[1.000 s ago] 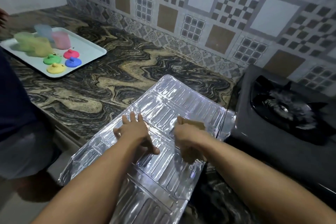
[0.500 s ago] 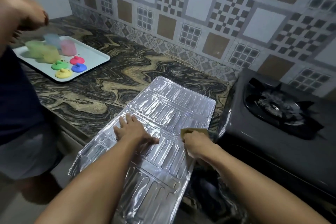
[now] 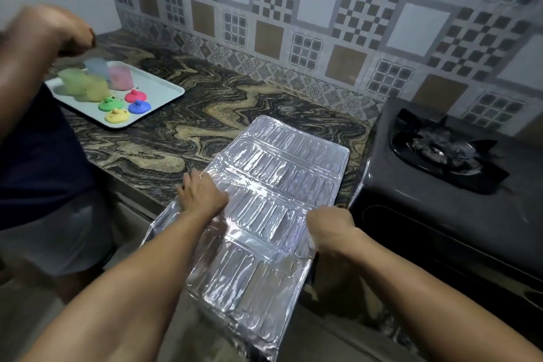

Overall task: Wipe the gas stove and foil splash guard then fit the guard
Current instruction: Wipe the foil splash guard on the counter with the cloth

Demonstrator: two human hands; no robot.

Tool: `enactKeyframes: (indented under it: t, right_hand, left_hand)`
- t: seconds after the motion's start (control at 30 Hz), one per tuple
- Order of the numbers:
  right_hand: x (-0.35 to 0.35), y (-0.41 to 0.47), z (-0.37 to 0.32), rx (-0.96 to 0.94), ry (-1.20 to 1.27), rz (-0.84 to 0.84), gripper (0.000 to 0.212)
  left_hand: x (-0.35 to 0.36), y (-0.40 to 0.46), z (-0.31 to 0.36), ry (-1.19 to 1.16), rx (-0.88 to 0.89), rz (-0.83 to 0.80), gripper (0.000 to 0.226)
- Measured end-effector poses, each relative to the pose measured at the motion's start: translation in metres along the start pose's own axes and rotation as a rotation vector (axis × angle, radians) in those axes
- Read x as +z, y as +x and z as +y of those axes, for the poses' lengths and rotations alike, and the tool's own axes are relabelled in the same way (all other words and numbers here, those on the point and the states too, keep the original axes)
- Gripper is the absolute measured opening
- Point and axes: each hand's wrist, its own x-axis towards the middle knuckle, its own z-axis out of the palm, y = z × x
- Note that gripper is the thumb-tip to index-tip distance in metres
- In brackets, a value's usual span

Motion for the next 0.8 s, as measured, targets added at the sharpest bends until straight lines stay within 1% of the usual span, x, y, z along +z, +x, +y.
enactKeyframes:
  t: [0.07,0.13,0.2,0.23,0.3,0.33,0.4,0.43,0.47,0.53,0.6,0.63,0.7,0.73,0.8]
  right_hand:
    - [-0.003,0.011,-0.005,-0.044,0.062,0.072,0.03]
    - [-0.001,0.026,-0.011,-0.113,0.173,0.089,0.038]
    - [0.001,0.035,-0.017,-0.174,0.276,0.045,0.048]
    - [0.004,0.038,-0.021,-0.183,0.321,0.02,0.048]
    - [0.014,0.041,-0.027,-0.183,0.336,0.015,0.035]
    - [0.016,0.041,-0.029,-0.185,0.312,0.033,0.029]
    - [0.017,0.039,-0.033,-0.188,0.24,0.067,0.023]
    - [0.016,0.037,-0.034,-0.189,0.221,0.061,0.023]
    - [0.013,0.036,-0.034,-0.194,0.219,0.051,0.025]
    - [0.005,0.033,-0.034,-0.201,0.219,0.004,0.028]
    - [-0.008,0.034,-0.038,-0.205,0.197,0.009,0.033]
    - [-0.018,0.034,-0.044,-0.209,0.18,0.048,0.036]
    - [-0.043,0.037,-0.058,-0.253,0.14,0.157,0.044]
    - [-0.057,0.037,-0.067,-0.279,0.14,0.201,0.047]
    - [-0.082,0.038,-0.084,-0.321,0.155,0.24,0.055]
  left_hand:
    - [-0.007,-0.001,-0.015,-0.041,-0.086,0.039,0.066]
    - [-0.014,-0.007,-0.032,-0.126,-0.205,0.1,0.07]
    - [-0.022,-0.017,-0.046,-0.235,-0.323,0.161,0.073]
    - [-0.025,-0.02,-0.054,-0.3,-0.387,0.158,0.077]
    - [-0.023,-0.024,-0.07,-0.396,-0.498,0.069,0.086]
    - [-0.023,-0.027,-0.078,-0.399,-0.526,0.004,0.079]
    - [-0.026,-0.034,-0.092,-0.354,-0.512,-0.144,0.044]
    - [-0.028,-0.036,-0.098,-0.342,-0.486,-0.202,0.034]
    - [-0.032,-0.037,-0.102,-0.336,-0.456,-0.223,0.031]
    - [-0.046,-0.037,-0.104,-0.312,-0.386,-0.214,0.022]
    - [-0.063,-0.034,-0.104,-0.317,-0.304,-0.224,0.014]
    - [-0.073,-0.033,-0.103,-0.347,-0.265,-0.243,0.012]
    - [-0.084,-0.033,-0.105,-0.425,-0.199,-0.281,0.027]
    - [-0.089,-0.035,-0.105,-0.471,-0.177,-0.283,0.029]
    - [-0.094,-0.039,-0.107,-0.526,-0.13,-0.253,0.029]
